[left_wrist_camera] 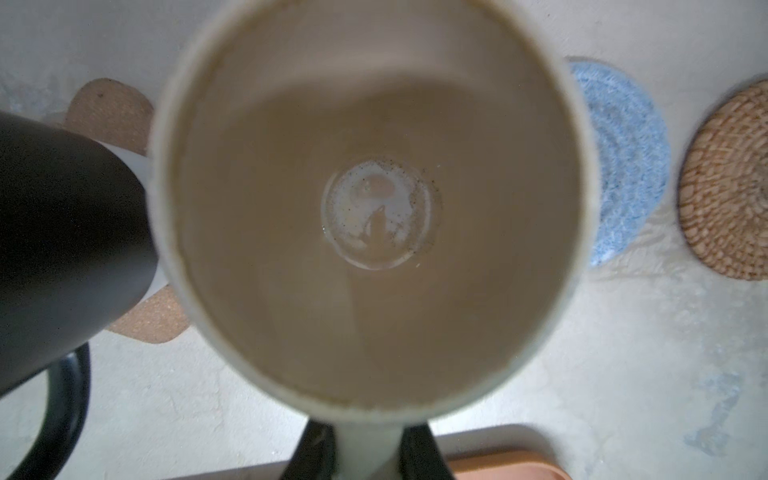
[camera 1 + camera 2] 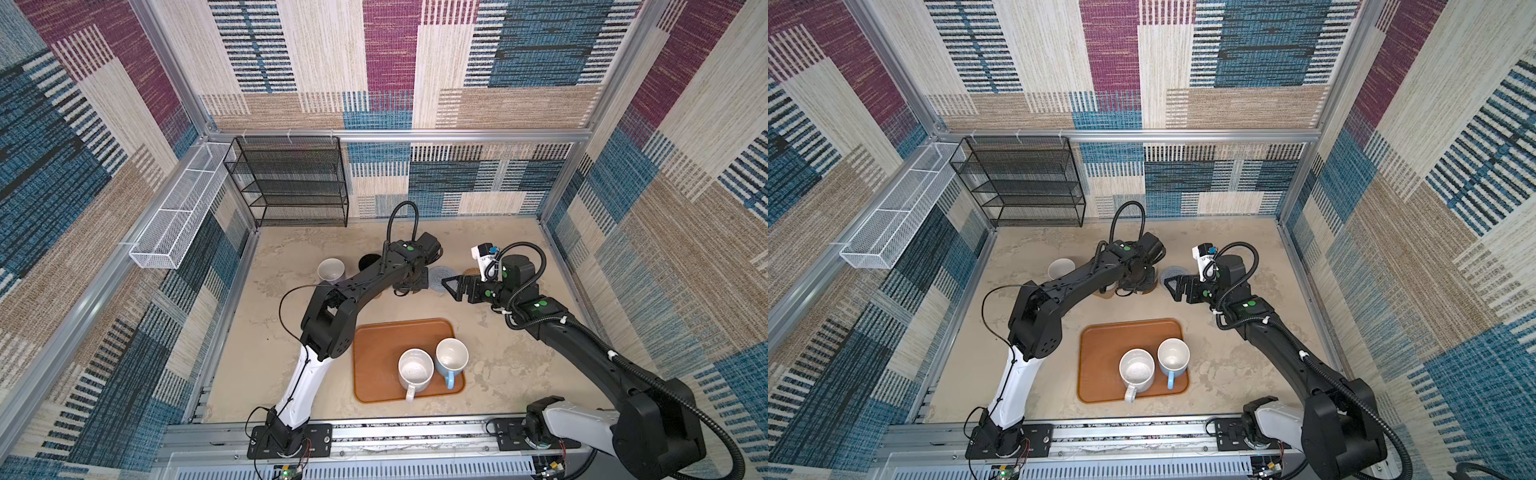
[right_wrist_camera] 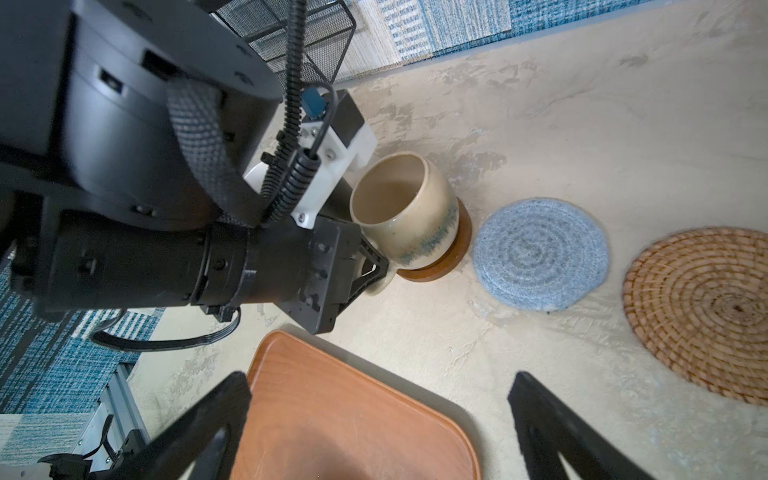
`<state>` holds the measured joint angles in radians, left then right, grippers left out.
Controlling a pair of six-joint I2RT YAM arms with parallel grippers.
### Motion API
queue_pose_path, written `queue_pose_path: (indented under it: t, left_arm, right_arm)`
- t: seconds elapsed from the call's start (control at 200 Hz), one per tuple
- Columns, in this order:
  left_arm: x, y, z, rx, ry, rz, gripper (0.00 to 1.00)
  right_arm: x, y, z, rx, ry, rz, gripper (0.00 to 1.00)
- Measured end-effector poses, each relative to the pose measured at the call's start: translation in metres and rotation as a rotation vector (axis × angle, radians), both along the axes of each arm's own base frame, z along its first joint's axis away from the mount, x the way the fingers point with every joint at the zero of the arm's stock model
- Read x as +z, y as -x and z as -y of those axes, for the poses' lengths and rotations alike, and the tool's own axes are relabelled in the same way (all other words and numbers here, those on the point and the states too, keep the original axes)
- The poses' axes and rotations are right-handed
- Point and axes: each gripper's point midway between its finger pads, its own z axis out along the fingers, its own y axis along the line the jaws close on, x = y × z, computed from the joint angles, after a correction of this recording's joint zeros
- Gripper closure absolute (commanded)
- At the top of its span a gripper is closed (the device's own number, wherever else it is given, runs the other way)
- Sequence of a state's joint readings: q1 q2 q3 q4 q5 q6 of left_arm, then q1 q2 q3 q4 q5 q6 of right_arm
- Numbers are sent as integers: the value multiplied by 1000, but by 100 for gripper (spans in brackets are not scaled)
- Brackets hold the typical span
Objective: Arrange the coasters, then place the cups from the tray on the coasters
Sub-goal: 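Lower the beige mug onto the brown wooden saucer coaster with the left gripper, then open the left gripper and raise it off the beige mug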
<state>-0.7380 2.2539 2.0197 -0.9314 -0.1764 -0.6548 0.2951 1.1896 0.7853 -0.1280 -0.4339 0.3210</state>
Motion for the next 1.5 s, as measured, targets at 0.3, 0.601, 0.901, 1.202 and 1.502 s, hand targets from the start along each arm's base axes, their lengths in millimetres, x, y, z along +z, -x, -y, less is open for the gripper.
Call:
queue_pose_path:
  t: [0.3, 0.601, 0.901, 1.202, 1.502]
  left_arm:
    - [-3, 1, -1, 5, -3, -3, 81]
    - [-4, 1, -1, 6, 4, -4, 74]
    - [-6, 2, -2, 14, 6, -2, 73]
    - [-9, 5, -3, 27, 15, -7, 73]
    - [-11, 16, -2, 50, 49, -19, 68]
  right_arm:
    - [0, 0, 0, 0, 0, 0, 1]
    - [-2, 0, 0, 1, 4, -4, 0]
    - [-2, 0, 0, 1, 5, -5, 0]
    - [-3, 1, 0, 1, 6, -9, 0]
    - [-3, 0, 1, 0, 7, -11, 0]
